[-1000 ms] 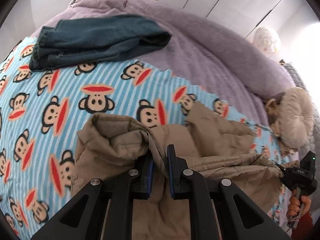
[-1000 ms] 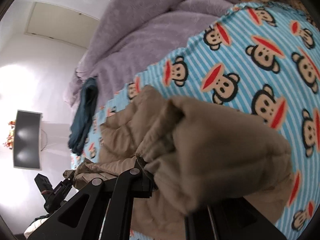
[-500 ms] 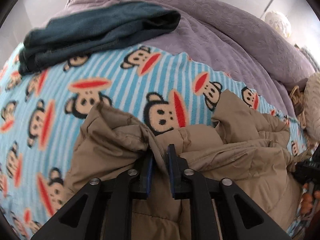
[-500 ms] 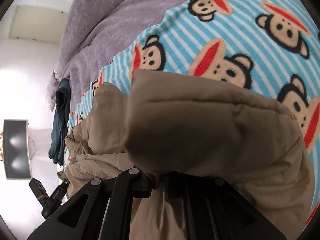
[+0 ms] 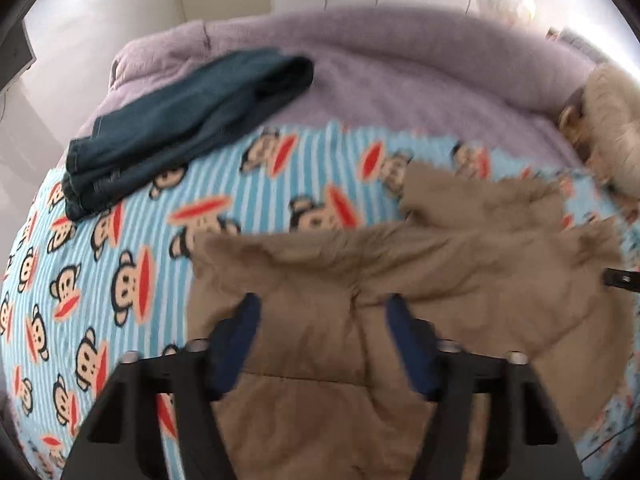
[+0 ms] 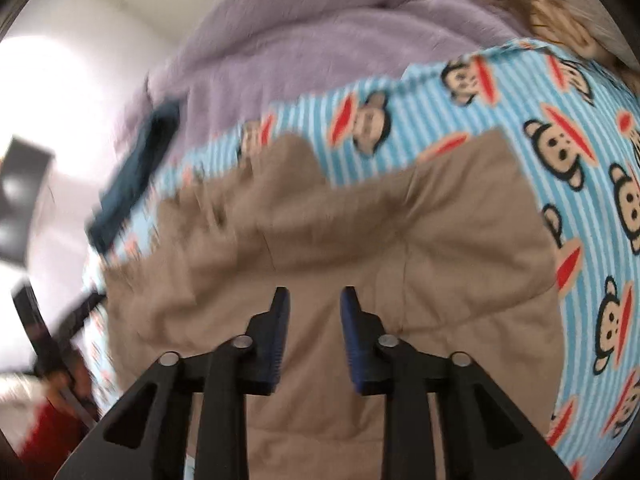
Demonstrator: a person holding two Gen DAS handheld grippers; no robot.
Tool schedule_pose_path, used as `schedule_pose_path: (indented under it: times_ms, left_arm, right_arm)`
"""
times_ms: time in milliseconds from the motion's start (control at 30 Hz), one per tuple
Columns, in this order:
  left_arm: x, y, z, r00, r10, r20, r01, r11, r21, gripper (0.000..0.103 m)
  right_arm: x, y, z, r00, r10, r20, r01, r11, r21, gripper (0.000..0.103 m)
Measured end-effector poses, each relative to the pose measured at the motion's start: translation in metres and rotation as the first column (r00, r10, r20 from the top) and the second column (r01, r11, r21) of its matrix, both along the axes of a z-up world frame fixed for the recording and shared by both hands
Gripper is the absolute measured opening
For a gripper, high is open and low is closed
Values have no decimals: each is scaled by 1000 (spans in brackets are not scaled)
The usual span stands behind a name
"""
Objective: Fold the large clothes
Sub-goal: 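Lower the folded hem onto the collar and open both tools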
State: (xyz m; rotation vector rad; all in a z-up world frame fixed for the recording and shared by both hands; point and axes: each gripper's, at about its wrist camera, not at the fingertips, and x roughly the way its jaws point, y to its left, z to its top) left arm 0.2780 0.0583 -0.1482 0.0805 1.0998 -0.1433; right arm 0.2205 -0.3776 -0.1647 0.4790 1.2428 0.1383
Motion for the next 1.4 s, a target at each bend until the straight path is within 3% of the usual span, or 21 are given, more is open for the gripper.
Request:
schedule_pose_path:
  times_ms: [67, 133, 200, 267, 333, 600, 833, 933, 1067, 1100, 1167, 1400]
  left_arm:
    - [10, 1, -18, 999, 48, 17, -48, 998, 34, 55]
    - [21, 10, -30, 994, 111, 13, -111, 994, 6, 55]
    - [32, 19, -40, 985, 170, 2, -170, 985, -32, 55]
    - [42, 24, -48, 977, 215, 3, -214, 976, -25, 55]
    - [50, 27, -55, 971, 237, -7, -237, 971, -22, 55]
    - [65, 19, -79, 970, 244, 10, -244, 969, 31, 56]
    - [73, 18, -80, 970, 241, -2, -241, 969, 62, 56]
    - [66, 23, -59, 972, 235, 4, -235, 971, 46, 56]
    - [39, 32, -26, 979, 203, 28, -204, 979, 27, 56]
    - [30, 33, -19, 981, 193, 30, -193, 981, 28, 58]
    - [12, 34, -9, 983, 184, 27, -184, 983, 21, 81]
    - [-43, 24, 0, 983, 179, -27, -180, 984, 0, 81]
  right_arm:
    - [0, 3, -14, 1000, 22, -15, -24, 995, -97, 26]
    - [1, -9, -22, 1000, -2, 0, 2, 988, -153, 20]
    - [5, -26, -28, 998, -53, 19, 56, 985, -164, 19]
    - [8, -42, -35, 994, -106, 34, 111, 975, -191, 11]
    - [13, -57, -43, 986, -164, 33, 167, 969, -180, 11]
    - [34, -67, -79, 972, -230, 41, 233, 957, -170, 11]
    - [41, -68, -82, 968, -250, 35, 253, 953, -168, 11]
    - [43, -66, -68, 967, -254, 11, 252, 949, -189, 18]
    - [33, -60, -38, 974, -221, 42, 225, 954, -198, 49]
    - [26, -59, -28, 974, -216, 64, 224, 954, -200, 49]
    - [13, -56, -13, 974, -210, 85, 223, 955, -197, 50]
    - [-44, -42, 4, 965, -256, 65, 261, 960, -97, 57]
